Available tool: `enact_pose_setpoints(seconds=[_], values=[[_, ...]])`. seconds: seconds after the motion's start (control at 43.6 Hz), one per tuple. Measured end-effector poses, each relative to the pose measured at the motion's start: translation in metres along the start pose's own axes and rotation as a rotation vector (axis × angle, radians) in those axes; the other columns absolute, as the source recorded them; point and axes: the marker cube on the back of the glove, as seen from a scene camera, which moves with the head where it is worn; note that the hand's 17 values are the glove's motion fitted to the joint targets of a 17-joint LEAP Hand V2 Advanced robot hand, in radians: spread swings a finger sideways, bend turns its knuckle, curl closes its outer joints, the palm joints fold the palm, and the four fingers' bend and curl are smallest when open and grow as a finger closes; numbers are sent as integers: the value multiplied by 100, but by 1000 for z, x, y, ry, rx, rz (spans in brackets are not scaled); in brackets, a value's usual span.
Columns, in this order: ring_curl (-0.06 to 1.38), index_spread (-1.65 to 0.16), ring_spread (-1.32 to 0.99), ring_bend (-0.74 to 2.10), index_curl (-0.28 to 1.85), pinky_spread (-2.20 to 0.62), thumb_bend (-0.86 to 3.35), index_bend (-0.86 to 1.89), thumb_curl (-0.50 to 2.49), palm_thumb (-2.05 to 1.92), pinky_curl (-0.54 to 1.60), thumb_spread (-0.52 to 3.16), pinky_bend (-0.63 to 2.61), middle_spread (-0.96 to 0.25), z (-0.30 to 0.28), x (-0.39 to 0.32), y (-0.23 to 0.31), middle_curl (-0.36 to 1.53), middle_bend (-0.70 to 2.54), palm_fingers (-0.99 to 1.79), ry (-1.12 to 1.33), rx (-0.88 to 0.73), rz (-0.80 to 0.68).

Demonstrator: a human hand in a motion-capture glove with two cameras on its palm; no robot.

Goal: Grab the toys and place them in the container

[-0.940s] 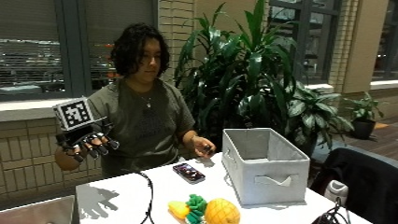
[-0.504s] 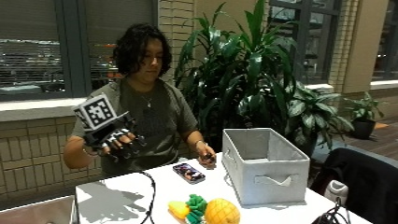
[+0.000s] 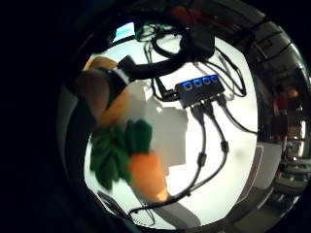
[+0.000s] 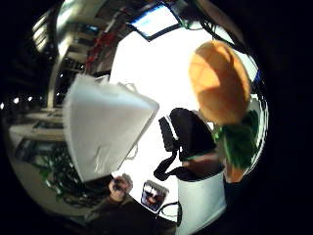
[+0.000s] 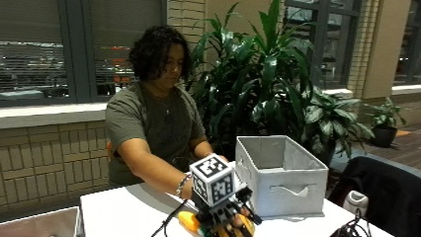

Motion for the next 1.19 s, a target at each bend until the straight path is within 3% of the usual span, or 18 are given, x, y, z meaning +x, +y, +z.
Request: enact_pose_setpoints(seconds=[0.046,0.138,0.275,0.39,0.619,0.803,0.94,1.055,1.192], values=[[23,-37,-29,50,21,-15,8,11,22,11,38,149,95,-15,22,-3,-13,20,16,16,22,-52,36],[22,-38,-26,49,21,-12,10,15,24,15,38,150,98,-13,48,-6,-26,21,17,14,85,-53,43],[25,-38,-35,77,19,-25,18,13,27,26,32,163,95,-21,44,-9,-32,26,33,71,163,44,-36],[34,-38,-39,97,19,-33,26,12,31,36,36,166,98,-27,16,-13,-19,29,37,83,79,96,-83],[44,-38,-44,107,24,-38,40,19,37,46,40,165,99,-35,-99,-42,39,36,42,74,-53,277,-245],[46,-38,-45,106,28,-38,47,22,40,46,41,163,101,-39,-177,-97,98,41,45,72,-176,312,-395],[48,-39,-46,107,31,-39,50,23,42,45,43,162,104,-41,-203,-150,122,44,45,73,-203,303,-492],[50,-39,-46,109,33,-40,53,22,43,44,43,162,106,-42,-209,-175,121,48,45,73,-143,257,-484],[51,-39,-45,100,41,-35,56,34,44,42,43,162,99,-41,-206,-177,109,52,45,53,-91,235,-450]])
